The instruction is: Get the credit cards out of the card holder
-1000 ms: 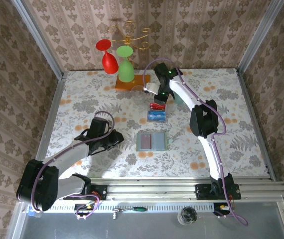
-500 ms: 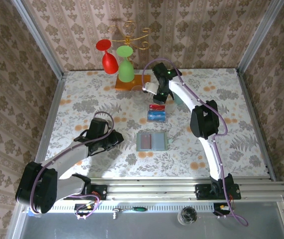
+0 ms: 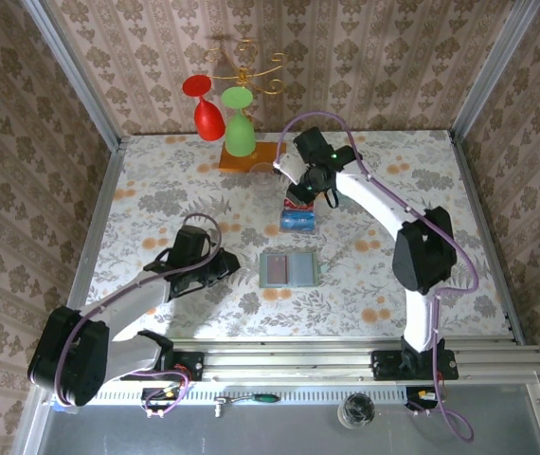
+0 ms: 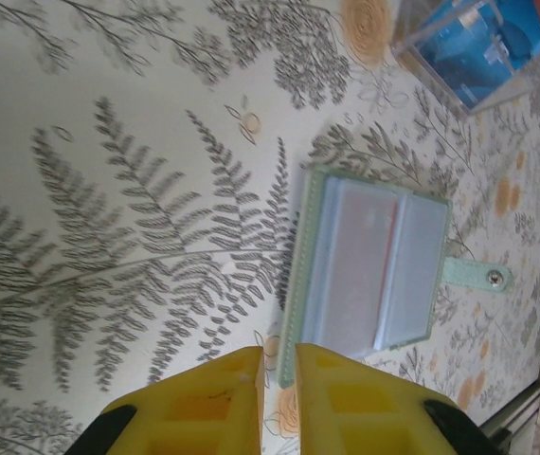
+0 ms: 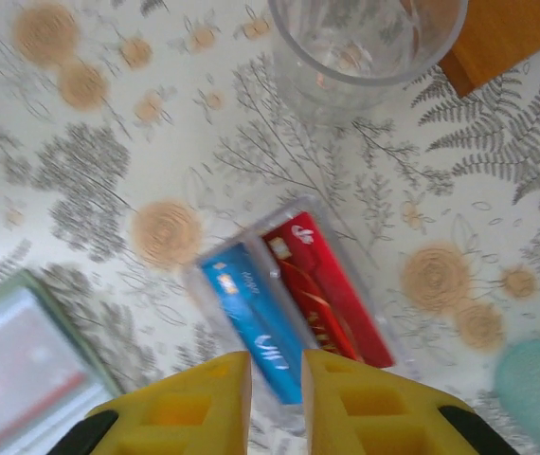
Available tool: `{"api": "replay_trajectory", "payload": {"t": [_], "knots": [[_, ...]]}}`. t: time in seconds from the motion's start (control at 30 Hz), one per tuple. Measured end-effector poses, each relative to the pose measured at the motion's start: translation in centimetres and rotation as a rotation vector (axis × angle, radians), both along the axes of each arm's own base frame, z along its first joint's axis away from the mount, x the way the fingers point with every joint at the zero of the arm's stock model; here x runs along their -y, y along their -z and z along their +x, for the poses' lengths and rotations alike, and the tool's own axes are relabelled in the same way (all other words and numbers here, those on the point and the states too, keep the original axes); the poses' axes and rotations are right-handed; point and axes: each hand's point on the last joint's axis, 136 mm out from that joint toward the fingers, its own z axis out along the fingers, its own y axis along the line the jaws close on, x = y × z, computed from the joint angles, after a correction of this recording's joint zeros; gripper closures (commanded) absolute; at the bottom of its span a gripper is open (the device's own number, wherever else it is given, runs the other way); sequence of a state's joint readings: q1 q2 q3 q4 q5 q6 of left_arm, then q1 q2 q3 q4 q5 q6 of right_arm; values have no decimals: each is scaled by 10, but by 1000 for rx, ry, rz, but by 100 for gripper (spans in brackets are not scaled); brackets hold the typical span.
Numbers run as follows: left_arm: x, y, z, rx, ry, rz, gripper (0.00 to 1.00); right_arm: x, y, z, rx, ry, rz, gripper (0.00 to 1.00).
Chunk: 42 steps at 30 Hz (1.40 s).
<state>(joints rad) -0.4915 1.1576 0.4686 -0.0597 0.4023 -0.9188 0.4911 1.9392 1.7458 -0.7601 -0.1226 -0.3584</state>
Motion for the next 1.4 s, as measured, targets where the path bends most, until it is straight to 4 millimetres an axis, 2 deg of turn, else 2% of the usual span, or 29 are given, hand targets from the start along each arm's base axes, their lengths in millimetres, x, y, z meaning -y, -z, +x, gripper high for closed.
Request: {"api": "replay_trajectory", "payload": {"t": [0.23,0.43,0.53,0.67,0.83,1.03,1.2,1.4], "knots": [[14,7,-5,-11,49,6,84,-5,-6,-39,-69,180,194,79],[29,13,-6,-16,91,11,84,-7,2,-64,-195,348,361,79],[35,17,-5,-19,105,12,84,-9,11,-77,-278,419,440,79],[44,22,-3,-28,124,17,86,-14,32,-96,-408,508,513,79],[55,25,0,-28,146,8,89,-21,57,-118,-519,562,543,80],[59,37,-1,-54,159,14,93,-37,65,-127,-598,582,573,80],[59,40,-1,-60,160,17,95,-45,83,-136,-661,599,544,74],[59,41,-1,-65,160,20,95,-52,91,-140,-689,597,527,71]]}}
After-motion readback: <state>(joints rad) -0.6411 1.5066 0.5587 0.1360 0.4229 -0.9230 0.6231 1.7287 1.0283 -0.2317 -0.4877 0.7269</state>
